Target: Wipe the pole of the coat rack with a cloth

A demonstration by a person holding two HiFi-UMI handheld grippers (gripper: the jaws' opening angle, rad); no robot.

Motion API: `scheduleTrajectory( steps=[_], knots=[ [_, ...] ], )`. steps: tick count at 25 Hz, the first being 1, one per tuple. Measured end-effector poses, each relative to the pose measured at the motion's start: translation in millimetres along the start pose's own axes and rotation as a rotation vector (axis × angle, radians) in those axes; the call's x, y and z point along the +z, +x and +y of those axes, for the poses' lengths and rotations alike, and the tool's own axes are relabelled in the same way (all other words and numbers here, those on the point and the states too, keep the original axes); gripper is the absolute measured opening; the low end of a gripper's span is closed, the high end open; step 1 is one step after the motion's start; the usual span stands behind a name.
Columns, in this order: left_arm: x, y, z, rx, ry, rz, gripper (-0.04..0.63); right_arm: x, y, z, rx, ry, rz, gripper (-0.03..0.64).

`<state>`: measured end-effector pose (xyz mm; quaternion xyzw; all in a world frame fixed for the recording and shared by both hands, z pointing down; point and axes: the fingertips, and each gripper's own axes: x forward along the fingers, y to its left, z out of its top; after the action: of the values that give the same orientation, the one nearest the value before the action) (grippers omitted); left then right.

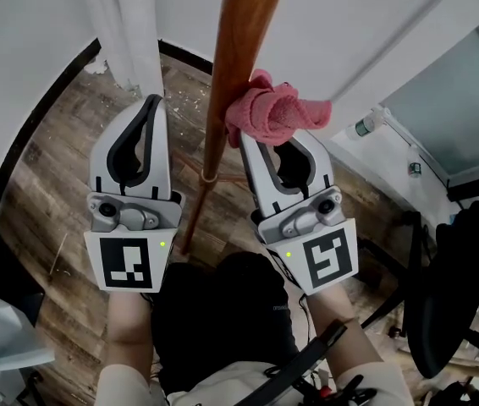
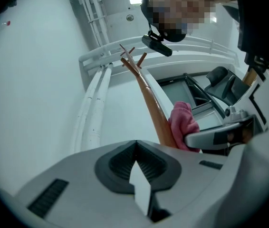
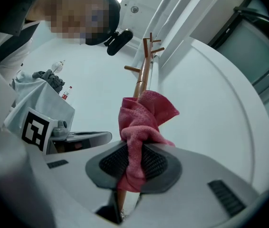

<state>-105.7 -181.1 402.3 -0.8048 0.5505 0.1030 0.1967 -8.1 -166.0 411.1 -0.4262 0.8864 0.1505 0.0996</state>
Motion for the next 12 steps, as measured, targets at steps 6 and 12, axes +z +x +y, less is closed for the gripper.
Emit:
scheduleTrajectory(
  steps=[6, 12],
  knots=[
    [-17, -6, -3, -0.017, -0.032, 0.052, 0.014, -19, -5, 4, -0.004, 0.008, 0.047, 0.072],
    [-33, -10, -10, -0.039, -0.038, 0.09, 0.014, -40, -8, 7, -0.008, 0.013, 0.094, 0.074]
  ],
)
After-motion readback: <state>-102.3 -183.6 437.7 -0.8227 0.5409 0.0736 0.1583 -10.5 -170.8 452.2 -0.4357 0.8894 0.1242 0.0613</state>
